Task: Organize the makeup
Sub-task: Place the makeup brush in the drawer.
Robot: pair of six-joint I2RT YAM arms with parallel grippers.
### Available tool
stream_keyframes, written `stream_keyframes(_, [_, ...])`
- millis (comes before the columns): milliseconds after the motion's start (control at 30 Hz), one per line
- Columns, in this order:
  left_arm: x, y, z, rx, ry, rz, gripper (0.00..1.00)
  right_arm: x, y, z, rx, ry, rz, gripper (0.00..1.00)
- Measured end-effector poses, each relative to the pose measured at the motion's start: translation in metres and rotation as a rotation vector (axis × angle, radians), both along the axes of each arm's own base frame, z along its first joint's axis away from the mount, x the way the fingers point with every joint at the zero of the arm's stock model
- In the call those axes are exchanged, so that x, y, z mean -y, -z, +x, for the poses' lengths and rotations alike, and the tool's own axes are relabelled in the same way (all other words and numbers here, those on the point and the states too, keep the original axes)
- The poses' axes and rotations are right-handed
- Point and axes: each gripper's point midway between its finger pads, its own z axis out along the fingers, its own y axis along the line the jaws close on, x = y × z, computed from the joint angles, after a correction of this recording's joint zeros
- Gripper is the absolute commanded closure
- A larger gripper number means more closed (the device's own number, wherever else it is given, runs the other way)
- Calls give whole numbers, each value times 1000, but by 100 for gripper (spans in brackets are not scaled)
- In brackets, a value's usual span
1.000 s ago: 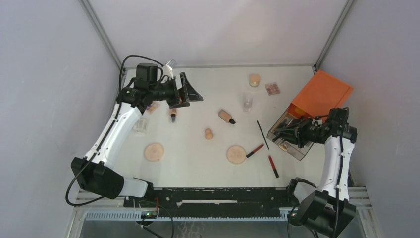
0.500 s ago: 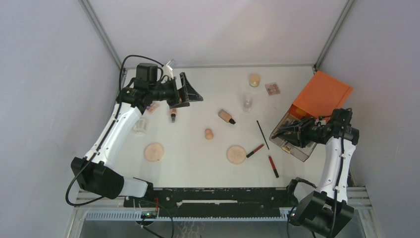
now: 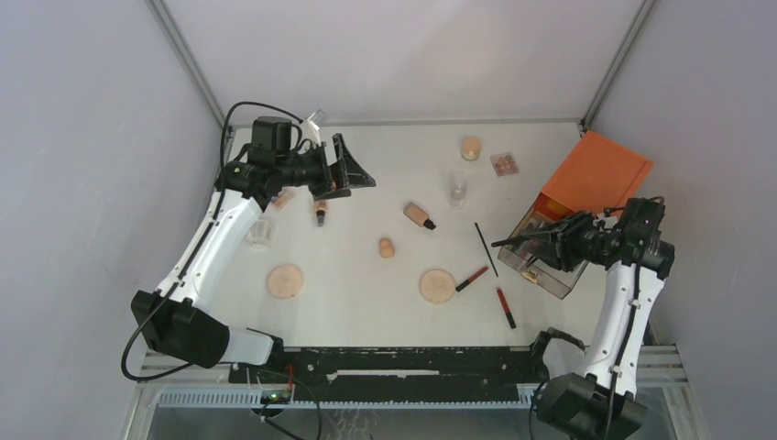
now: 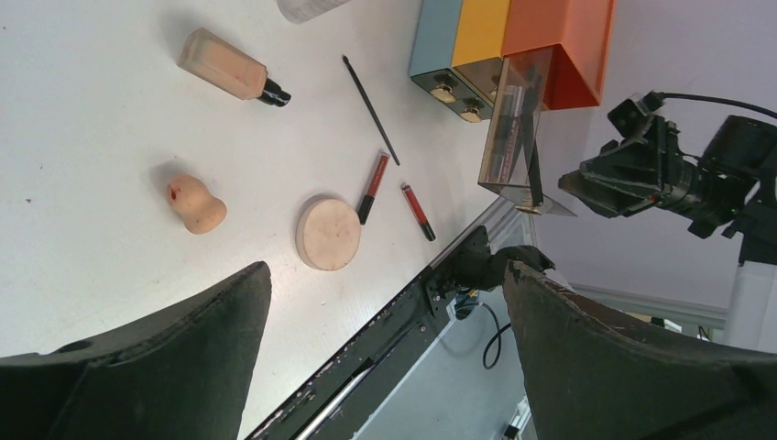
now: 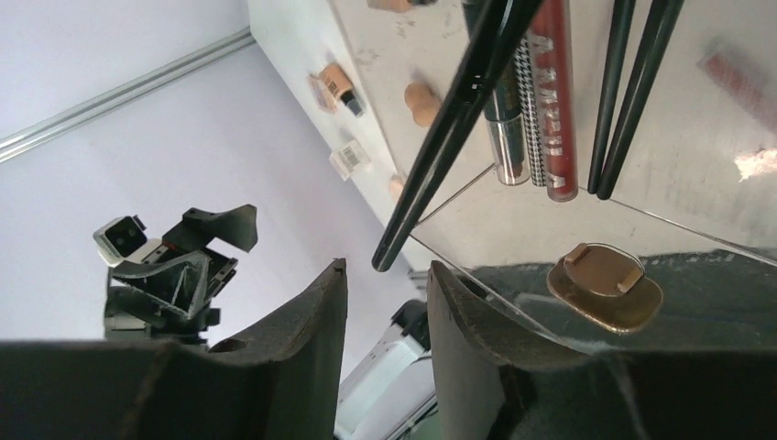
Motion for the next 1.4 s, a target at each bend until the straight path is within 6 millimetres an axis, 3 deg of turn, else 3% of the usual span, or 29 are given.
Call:
stream_keyframes(167, [10, 3, -6, 25, 34, 31, 0, 7, -21, -2, 101, -6, -160, 57])
stream_keyframes(367, [67, 7, -49, 101, 225, 92, 0, 2, -51, -16, 329, -57, -446, 56])
stream_keyframes(467, [80, 8, -55, 113, 266, 100, 0, -14, -60, -32, 443, -174, -547, 59])
stream_keyframes(533, [80, 8, -46, 123, 251, 121, 0, -26, -61, -35, 484, -265, -576, 61])
stream_keyframes(633, [73, 6, -28, 147, 200, 152, 0, -47, -49, -30, 479, -419, -623, 53])
stream_keyframes(800, [44, 9, -7, 149, 92, 183, 0, -68, -26, -7, 357, -571, -815, 48])
stream_keyframes(933, [29, 9, -5, 156, 46, 195, 0, -69, -12, 9, 280, -602, -942, 48])
stream_keyframes(1400, [29, 8, -7, 155, 44, 190, 0, -89, 0, 7, 282, -714, -953, 49])
